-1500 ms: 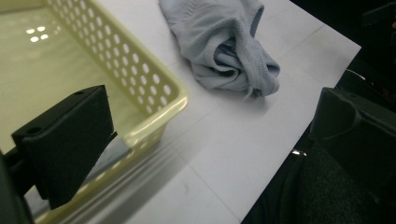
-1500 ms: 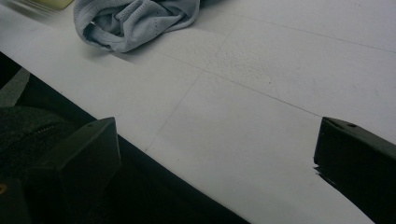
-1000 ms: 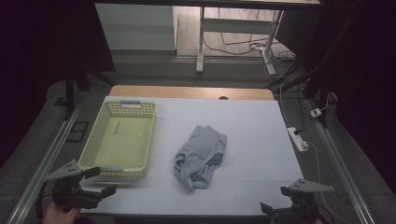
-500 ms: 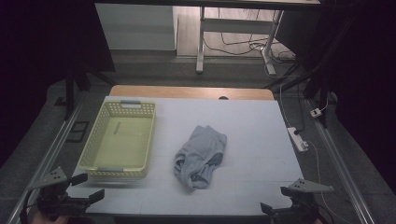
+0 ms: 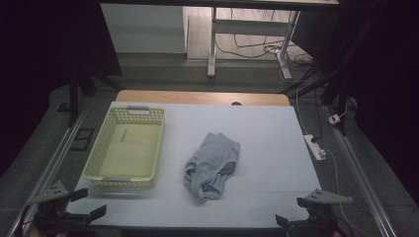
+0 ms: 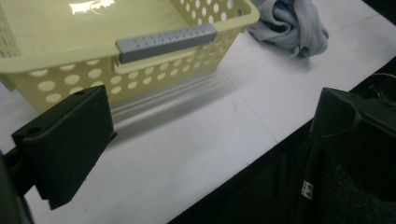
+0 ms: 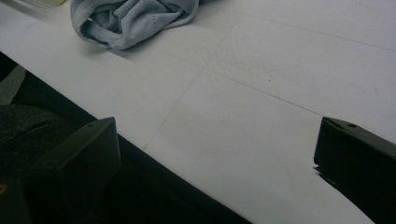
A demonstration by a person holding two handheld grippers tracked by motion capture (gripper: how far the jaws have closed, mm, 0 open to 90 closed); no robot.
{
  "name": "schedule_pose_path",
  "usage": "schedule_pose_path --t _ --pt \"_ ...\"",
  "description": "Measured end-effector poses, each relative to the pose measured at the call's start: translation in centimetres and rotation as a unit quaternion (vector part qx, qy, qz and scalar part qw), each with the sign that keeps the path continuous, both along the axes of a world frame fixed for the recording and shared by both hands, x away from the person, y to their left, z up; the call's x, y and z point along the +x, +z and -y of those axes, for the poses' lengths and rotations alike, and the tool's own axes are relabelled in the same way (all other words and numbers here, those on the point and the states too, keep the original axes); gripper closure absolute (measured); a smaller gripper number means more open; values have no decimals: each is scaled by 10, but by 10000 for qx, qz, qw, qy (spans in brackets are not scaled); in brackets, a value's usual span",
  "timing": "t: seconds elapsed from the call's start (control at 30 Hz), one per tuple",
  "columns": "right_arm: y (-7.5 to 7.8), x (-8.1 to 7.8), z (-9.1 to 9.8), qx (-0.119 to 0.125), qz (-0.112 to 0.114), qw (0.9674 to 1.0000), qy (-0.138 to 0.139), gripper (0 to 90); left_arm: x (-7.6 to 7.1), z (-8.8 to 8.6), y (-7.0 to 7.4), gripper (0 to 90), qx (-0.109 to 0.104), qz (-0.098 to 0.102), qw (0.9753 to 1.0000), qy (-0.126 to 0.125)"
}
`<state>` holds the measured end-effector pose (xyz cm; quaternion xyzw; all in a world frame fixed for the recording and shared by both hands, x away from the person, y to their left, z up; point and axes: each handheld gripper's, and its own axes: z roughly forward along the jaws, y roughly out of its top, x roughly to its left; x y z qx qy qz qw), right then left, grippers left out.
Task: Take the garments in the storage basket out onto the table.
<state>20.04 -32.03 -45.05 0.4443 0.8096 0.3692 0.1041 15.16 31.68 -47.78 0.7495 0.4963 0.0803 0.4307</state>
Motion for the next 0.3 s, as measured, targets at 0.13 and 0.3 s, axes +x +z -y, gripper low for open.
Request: schedule_pose_path --t 0.13,0.3 --pt "0 0 0 -2 -4 10000 1 4 0 2 -1 0 157 -165 9997 -94" --pt "-1 0 0 -51 -16 10000 11 4 2 2 -1 0 146 -235 9995 -121"
